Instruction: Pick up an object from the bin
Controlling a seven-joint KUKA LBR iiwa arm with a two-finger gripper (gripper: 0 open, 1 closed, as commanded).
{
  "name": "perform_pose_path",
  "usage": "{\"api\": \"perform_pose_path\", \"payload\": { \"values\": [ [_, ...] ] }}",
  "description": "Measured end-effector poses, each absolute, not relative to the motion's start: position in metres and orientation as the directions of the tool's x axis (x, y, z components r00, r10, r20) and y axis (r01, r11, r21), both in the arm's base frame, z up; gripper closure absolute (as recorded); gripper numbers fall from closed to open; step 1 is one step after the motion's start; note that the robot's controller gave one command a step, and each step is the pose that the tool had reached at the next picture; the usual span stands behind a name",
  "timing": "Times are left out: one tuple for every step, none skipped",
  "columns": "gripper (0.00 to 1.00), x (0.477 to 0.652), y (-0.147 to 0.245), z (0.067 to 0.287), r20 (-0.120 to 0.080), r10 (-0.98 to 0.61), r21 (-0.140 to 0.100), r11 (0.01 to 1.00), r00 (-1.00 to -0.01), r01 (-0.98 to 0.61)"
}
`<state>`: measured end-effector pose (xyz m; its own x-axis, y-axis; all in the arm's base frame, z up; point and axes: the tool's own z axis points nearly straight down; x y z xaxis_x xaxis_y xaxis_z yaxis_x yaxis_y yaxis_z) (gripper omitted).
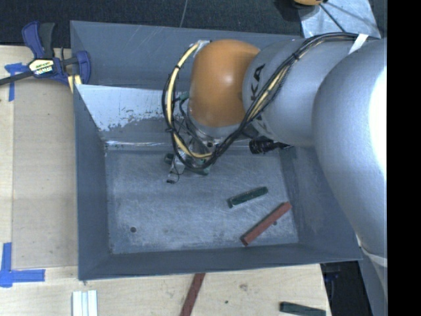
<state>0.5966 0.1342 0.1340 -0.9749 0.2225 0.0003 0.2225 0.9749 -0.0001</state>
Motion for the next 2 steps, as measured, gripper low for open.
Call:
{"api": "perform_pose_path", "payload": {
  "values": [
    [1.0, 0.598, 0.134, 0.147, -0.003, 0.223, 0.001, 0.975, -0.975, 0.223],
    [1.0, 0.598, 0.134, 0.158, -0.003, 0.223, 0.001, 0.975, -0.975, 0.223]
  ]
}}
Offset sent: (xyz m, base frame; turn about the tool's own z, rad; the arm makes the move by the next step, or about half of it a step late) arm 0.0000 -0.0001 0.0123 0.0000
